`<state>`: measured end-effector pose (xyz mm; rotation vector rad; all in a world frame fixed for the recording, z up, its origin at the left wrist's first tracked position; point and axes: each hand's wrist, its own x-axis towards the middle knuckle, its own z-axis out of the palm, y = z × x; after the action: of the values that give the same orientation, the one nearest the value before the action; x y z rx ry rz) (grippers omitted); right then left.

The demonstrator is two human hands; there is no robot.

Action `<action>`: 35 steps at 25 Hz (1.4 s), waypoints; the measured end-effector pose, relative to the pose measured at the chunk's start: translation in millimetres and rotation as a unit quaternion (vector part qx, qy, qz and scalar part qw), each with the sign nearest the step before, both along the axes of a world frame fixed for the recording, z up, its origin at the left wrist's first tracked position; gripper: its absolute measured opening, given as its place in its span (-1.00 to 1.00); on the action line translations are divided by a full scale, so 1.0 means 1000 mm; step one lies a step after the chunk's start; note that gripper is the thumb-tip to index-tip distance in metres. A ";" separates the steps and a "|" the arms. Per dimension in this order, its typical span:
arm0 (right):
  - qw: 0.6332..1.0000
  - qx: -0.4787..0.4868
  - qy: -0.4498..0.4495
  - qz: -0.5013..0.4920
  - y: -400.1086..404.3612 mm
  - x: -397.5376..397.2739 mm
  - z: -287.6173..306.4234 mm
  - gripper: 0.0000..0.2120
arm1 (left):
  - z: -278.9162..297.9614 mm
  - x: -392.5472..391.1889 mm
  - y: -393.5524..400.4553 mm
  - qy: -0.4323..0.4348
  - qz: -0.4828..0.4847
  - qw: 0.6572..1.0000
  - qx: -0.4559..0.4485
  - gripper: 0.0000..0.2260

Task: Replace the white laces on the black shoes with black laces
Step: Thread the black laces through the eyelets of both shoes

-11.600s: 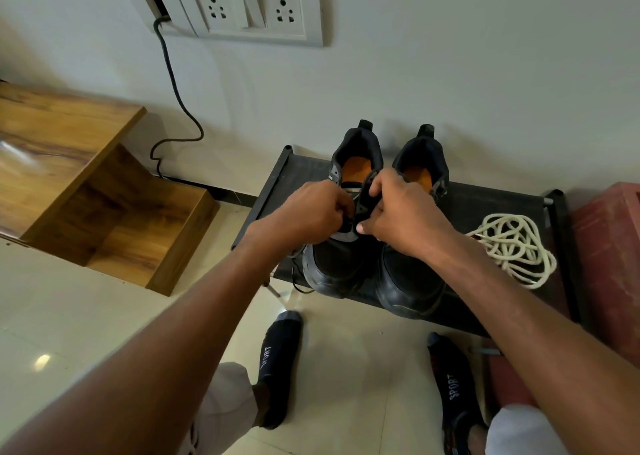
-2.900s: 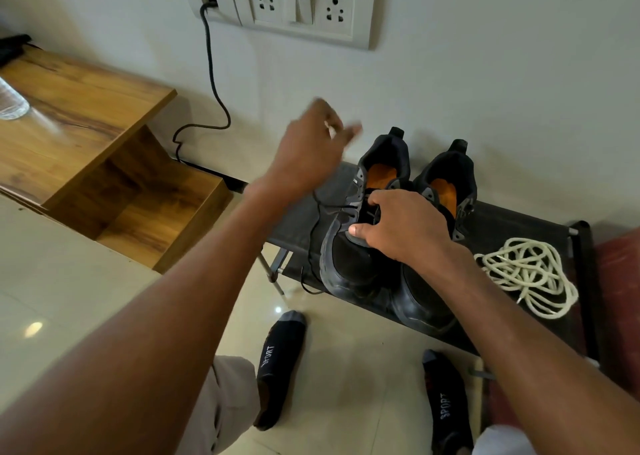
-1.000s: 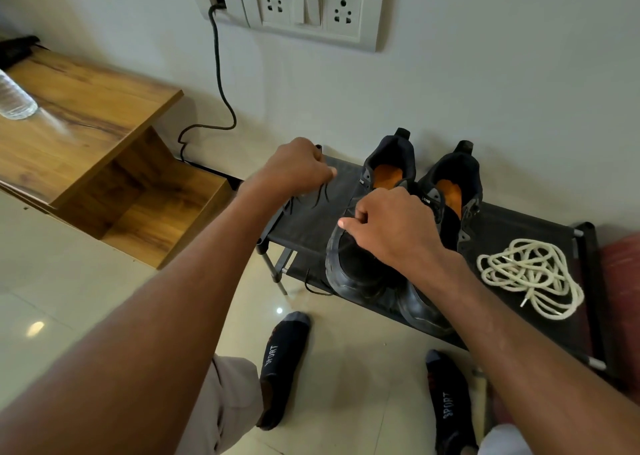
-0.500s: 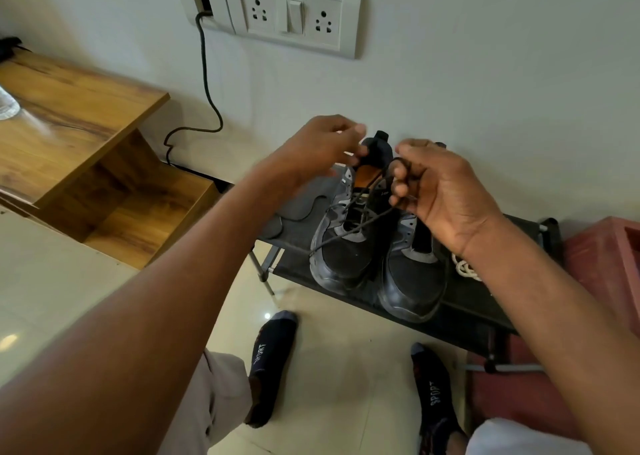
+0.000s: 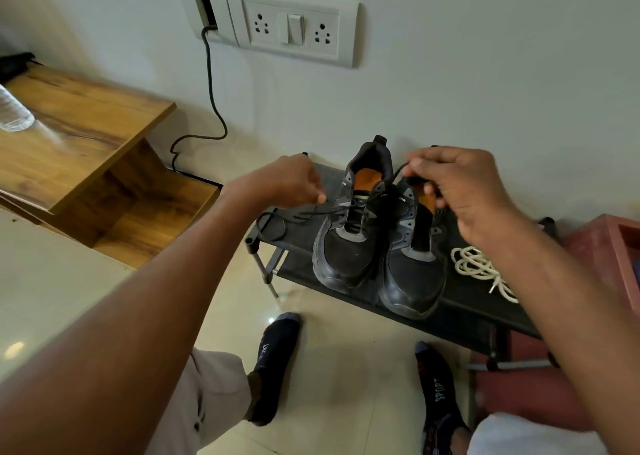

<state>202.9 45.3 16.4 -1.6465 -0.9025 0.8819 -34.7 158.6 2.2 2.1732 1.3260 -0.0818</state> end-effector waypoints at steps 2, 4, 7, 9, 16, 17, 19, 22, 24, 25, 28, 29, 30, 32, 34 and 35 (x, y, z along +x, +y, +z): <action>0.998 -0.001 -0.050 0.043 0.003 -0.012 -0.004 -0.88 | 0.000 0.009 -0.001 -0.053 0.024 0.998 0.015 -0.77; 0.988 -0.010 -0.132 0.079 0.004 -0.017 -0.006 -0.83 | -0.010 0.016 0.000 -0.040 0.027 0.998 0.039 -0.73; 0.937 -0.106 -0.301 0.145 0.002 -0.021 -0.015 -0.72 | -0.035 0.027 -0.003 -0.002 -0.004 0.999 0.048 -0.80; 0.909 -0.169 -0.365 0.109 0.000 -0.018 -0.017 -0.76 | -0.042 0.032 -0.005 -0.006 0.001 0.999 0.052 -0.84; 0.899 -0.187 -0.395 -0.010 -0.007 -0.004 -0.008 -0.80 | -0.044 0.036 -0.005 -0.031 0.026 0.999 0.035 -0.87; 0.899 -0.191 -0.393 -0.001 -0.007 -0.004 -0.010 -0.79 | -0.045 0.037 -0.005 -0.029 0.030 0.999 0.023 -0.84; 0.901 -0.193 -0.390 0.006 -0.008 -0.003 -0.010 -0.80 | -0.044 0.037 -0.006 -0.033 0.047 0.998 -0.006 -0.79; 0.903 -0.174 -0.390 -0.039 -0.008 -0.001 -0.008 -0.78 | -0.038 0.036 -0.002 -0.074 0.119 0.987 -0.072 -0.83; 0.901 -0.164 -0.395 -0.068 -0.008 -0.001 -0.006 -0.75 | -0.037 0.033 0.003 -0.094 0.149 0.978 -0.108 -0.85; 0.900 -0.161 -0.398 -0.071 -0.008 0.000 -0.007 -0.75 | -0.036 0.032 0.003 -0.092 0.152 0.978 -0.112 -0.85; 0.904 -0.136 -0.401 -0.057 -0.006 0.001 -0.009 -0.78 | -0.039 0.031 0.001 -0.074 0.144 0.982 -0.097 -0.84; 0.914 -0.117 -0.387 -0.038 -0.004 0.001 -0.010 -0.79 | -0.040 0.032 0.000 -0.069 0.143 0.984 -0.084 -0.84; 0.930 -0.092 -0.357 -0.004 -0.003 -0.001 -0.011 -0.80 | -0.039 0.035 -0.001 -0.068 0.140 0.986 -0.052 -0.82; 0.962 -0.041 -0.256 0.089 -0.001 -0.008 -0.008 -0.83 | -0.029 0.042 -0.005 -0.087 0.141 0.985 0.054 -0.83; 0.976 -0.014 -0.155 0.150 0.000 -0.017 -0.005 -0.92 | -0.008 0.050 -0.011 -0.218 0.154 0.963 0.043 -0.83; 0.981 0.001 -0.117 0.152 0.001 -0.020 -0.003 -0.91 | 0.003 0.054 -0.015 -0.298 0.153 0.942 -0.038 -0.79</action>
<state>182.8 46.5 13.3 -1.6604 -1.3441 0.9004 19.3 144.0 5.4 1.6992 1.2433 0.5898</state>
